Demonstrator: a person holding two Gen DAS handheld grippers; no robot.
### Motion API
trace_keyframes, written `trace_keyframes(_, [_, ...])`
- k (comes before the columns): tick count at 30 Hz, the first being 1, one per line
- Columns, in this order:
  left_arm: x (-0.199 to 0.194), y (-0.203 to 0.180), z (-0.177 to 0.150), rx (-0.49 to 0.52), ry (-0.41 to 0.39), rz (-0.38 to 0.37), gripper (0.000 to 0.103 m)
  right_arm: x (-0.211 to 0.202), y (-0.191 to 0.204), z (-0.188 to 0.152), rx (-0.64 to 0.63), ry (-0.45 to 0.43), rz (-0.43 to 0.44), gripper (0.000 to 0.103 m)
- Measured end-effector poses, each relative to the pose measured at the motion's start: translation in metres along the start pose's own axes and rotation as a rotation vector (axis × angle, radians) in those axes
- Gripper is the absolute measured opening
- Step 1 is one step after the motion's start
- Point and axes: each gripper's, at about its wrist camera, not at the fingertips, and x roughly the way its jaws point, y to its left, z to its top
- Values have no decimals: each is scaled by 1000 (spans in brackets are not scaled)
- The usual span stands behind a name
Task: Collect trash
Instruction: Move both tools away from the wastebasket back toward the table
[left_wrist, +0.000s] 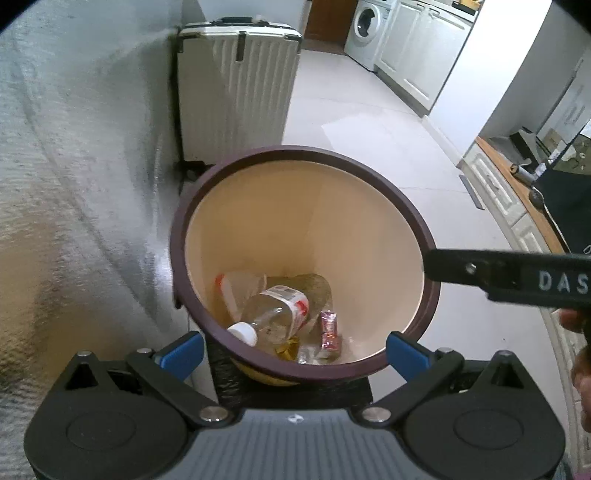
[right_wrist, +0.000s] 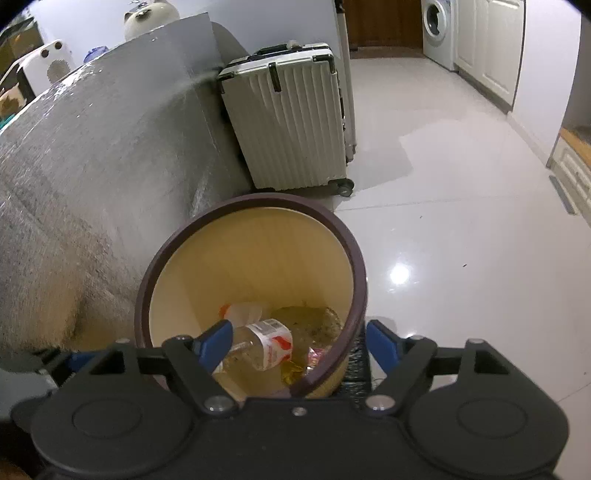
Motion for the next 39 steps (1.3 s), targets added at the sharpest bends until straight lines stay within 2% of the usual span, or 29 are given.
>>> trace_keyframes(4, [-10,3,-3,-15,-11,14,103,-11,-1,-4,-20,-12,-12,86])
trace_keyframes(7, [-19,7,-5,-39,-26,31,103,-20,-3,-7,-31,-17,-20,95])
trace_keyframes(14, [-38,10,-7,-69,-55,68,103,-37,-10,-16,-47,-25,-65,103])
trace_keyframes(21, [-61,4,-11,-64,-80,95,103,-50,-11,-21,-59,-25,-84,103])
trace_keyframes(29, [-93,-10,-14,-46,-119,89,103,-81,-14,-27,-37,-67,-96,103])
trace_keyframes(39, [-154,-23,-11,-32,-239,92,103,-136,-12,-26,-35,-162,-105,103])
